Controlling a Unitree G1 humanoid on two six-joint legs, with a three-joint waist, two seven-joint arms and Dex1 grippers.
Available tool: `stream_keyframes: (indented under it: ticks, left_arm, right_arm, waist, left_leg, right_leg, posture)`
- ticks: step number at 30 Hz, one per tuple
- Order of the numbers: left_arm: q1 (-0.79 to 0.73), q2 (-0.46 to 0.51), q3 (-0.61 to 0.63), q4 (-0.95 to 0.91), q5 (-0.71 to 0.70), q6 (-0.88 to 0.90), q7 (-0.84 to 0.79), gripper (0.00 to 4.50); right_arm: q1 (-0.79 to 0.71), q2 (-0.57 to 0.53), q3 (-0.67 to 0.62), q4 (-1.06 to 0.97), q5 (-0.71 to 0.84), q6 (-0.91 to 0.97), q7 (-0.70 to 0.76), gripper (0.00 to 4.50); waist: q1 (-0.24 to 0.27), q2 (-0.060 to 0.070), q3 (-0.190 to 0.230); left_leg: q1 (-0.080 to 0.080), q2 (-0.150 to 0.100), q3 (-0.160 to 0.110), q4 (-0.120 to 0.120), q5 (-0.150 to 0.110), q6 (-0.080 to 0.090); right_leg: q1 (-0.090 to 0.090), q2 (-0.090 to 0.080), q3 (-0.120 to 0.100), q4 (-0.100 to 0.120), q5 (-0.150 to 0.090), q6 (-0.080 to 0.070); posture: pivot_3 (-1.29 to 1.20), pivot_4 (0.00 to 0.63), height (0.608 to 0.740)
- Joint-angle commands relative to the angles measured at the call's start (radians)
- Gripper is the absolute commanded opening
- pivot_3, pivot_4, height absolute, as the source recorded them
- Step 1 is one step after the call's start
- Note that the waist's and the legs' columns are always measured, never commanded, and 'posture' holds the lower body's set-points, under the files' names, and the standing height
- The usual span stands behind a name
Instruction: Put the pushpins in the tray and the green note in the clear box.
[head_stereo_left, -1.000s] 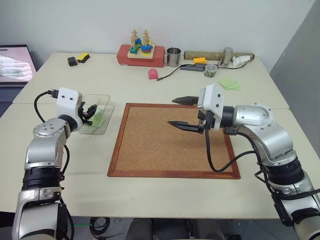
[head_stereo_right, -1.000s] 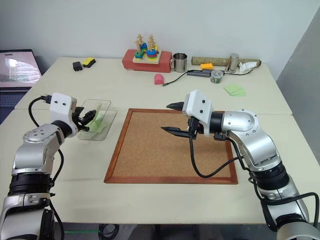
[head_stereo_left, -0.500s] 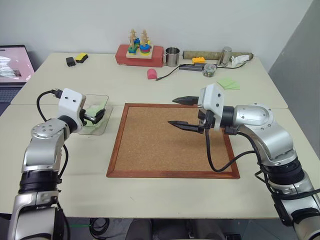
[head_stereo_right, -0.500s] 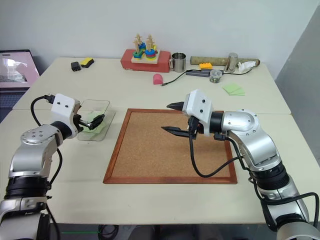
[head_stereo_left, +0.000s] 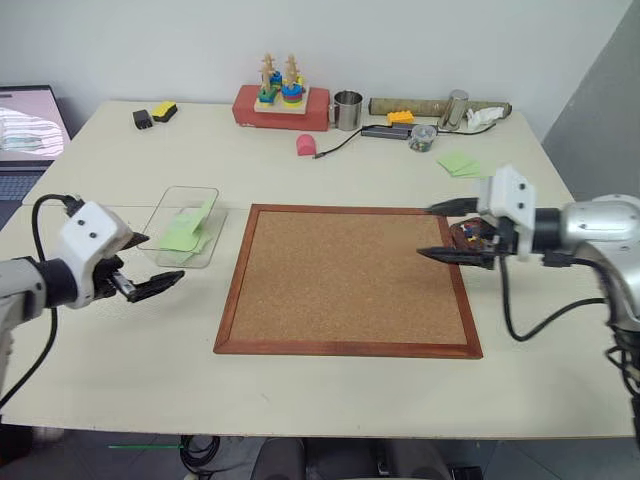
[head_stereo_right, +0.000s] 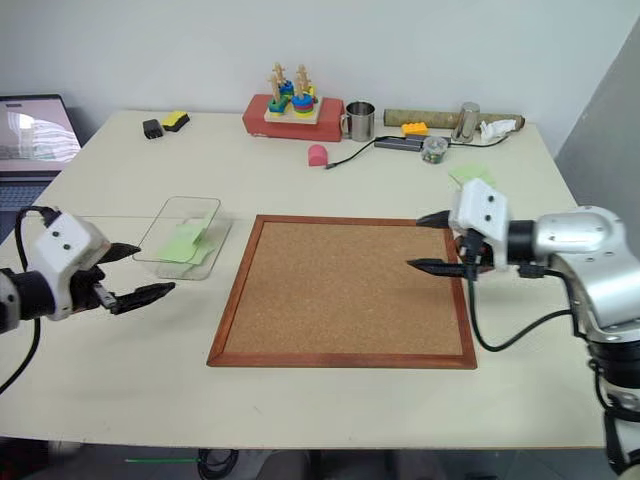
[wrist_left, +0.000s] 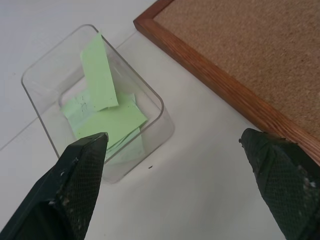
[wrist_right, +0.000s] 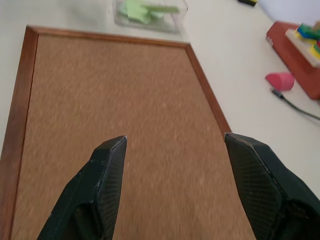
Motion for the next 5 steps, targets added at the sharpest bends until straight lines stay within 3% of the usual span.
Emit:
stream_keyframes:
  ticks: [1,5]
  left_arm:
    - [-0.01,0.029,0.054,0.021,-0.029,-0.041,-0.06,4.49]
    - [-0.039,0.01,0.051,0.038,-0.071,-0.041,-0.085,4.49]
  right_arm:
    - [0.046,-0.089,-0.072,0.02,0.004,-0.038,0.075,3.2]
    - [0.091,-0.125,-0.106,0.029,0.006,-0.046,0.078,3.2]
  waist:
    - [-0.002,0.0,0.0]
    - [-0.005,0.0,0.0]
  left_leg:
    - [0.0,0.0,0.0,0.0,0.0,0.0]
    - [0.001,0.0,0.002,0.0,0.0,0.0]
  right_leg:
    - [0.0,0.0,0.0,0.0,0.0,0.0]
    - [0.0,0.0,0.002,0.0,0.0,0.0]
  posture:
    - [0.0,0.15,0.74]
    - [0.0,0.15,0.74]
